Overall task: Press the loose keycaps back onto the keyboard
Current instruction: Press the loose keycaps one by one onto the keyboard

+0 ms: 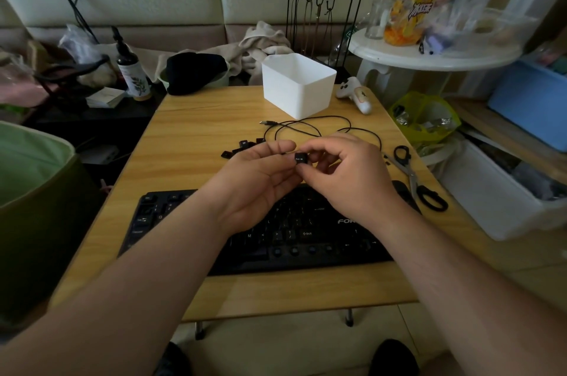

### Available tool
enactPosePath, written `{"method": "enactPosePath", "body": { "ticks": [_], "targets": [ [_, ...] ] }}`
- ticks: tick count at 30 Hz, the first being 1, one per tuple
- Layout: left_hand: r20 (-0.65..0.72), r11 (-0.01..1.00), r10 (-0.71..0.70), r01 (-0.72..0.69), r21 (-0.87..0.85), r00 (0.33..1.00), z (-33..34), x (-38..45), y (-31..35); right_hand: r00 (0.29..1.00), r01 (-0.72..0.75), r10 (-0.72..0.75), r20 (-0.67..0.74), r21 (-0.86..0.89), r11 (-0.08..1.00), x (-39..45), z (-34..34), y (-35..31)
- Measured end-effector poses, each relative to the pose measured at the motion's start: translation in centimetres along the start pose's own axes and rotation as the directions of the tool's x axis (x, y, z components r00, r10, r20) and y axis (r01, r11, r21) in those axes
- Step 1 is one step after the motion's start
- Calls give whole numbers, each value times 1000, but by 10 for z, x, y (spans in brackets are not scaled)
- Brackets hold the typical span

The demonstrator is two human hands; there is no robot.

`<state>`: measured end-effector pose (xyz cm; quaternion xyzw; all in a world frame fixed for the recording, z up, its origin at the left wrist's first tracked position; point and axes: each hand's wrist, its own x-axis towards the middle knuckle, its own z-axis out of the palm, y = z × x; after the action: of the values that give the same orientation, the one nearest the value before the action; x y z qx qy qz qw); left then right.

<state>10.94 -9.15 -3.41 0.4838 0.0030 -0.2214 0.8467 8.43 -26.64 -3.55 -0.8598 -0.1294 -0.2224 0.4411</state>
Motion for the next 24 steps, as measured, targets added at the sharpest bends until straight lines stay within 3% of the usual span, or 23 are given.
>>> {"method": "enactPosePath", "body": {
  "ticks": [12,17,24],
  "targets": [
    [36,997,-42,44,-62,998,0,-13,-2,999,19,-20,29,13,1000,-7,-10,-5],
    [60,980,31,-42,196,998,-3,-16,0,998,12,-13,64,17,1000,-13,-13,-6],
    [199,788,126,-220,574,972,-1,-23,-1,984,88,-75,160,-72,994,-25,-29,-8]
  ]
}}
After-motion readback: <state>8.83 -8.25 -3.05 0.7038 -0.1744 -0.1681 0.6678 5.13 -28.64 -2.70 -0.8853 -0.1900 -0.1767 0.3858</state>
